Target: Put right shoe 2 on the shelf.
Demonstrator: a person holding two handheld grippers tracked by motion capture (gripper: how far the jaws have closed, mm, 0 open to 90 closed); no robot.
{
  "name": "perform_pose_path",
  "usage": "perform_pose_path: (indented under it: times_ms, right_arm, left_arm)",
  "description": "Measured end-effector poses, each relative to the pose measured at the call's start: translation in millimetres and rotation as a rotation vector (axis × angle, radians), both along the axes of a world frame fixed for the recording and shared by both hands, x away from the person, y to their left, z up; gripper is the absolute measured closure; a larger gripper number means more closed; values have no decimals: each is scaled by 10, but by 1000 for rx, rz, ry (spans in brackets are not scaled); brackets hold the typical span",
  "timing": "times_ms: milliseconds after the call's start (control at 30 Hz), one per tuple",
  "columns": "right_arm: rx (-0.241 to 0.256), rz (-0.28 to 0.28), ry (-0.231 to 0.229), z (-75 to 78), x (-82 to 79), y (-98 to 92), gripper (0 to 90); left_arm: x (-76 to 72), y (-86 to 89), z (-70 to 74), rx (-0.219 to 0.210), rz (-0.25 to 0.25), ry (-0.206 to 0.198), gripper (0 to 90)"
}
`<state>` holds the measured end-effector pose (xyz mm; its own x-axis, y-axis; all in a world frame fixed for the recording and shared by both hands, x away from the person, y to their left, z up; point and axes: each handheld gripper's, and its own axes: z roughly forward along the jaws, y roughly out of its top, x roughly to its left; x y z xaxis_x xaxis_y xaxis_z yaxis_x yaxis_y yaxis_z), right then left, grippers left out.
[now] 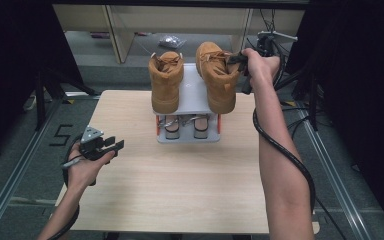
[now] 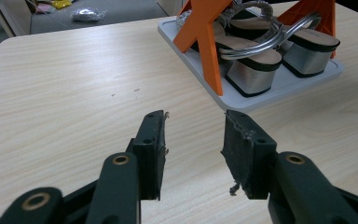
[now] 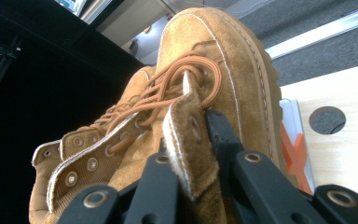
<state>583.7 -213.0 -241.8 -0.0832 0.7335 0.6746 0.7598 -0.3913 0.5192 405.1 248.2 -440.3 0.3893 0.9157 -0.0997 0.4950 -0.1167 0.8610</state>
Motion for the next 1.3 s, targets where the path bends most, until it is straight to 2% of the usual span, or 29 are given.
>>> perform_pose_path:
  times_ms: [100, 333, 567, 667, 833, 1000, 1133, 1200, 1233, 1300]
  right_arm:
    - [9, -2, 9, -4, 14, 21, 837]
    - [-4, 0, 2, -16, 35, 55, 837]
    - [14, -6, 22, -19, 41, 75, 837]
    - [8, -10, 6, -33, 53, 84, 837]
    - [31, -22, 31, -64, 83, 112, 834]
    - [46, -22, 20, -93, 117, 121, 827]
    - [23, -22, 5, -93, 154, 154, 784]
    - [6, -28, 3, -100, 173, 167, 739]
    - [-10, -41, -14, -112, 185, 169, 709]
    - [0, -38, -26, -108, 191, 164, 671]
  left_arm:
    - [-1, 4, -2, 1, 1, 2, 579]
    - [-3, 12, -5, -1, -1, 3, 580]
    - [-4, -10, -26, -2, -8, 9, 580]
    - [-4, -14, -23, -4, -2, 5, 580]
    - [-5, -15, -27, -1, -6, 6, 580]
    - [-6, -7, -43, -6, -3, 7, 580]
    - [-6, -17, -46, -3, -5, 8, 580]
    - [-7, -23, -43, -6, -4, 5, 580]
    - [-7, -21, -43, -5, -6, 6, 580]
    - [-4, -22, -51, -6, -5, 9, 580]
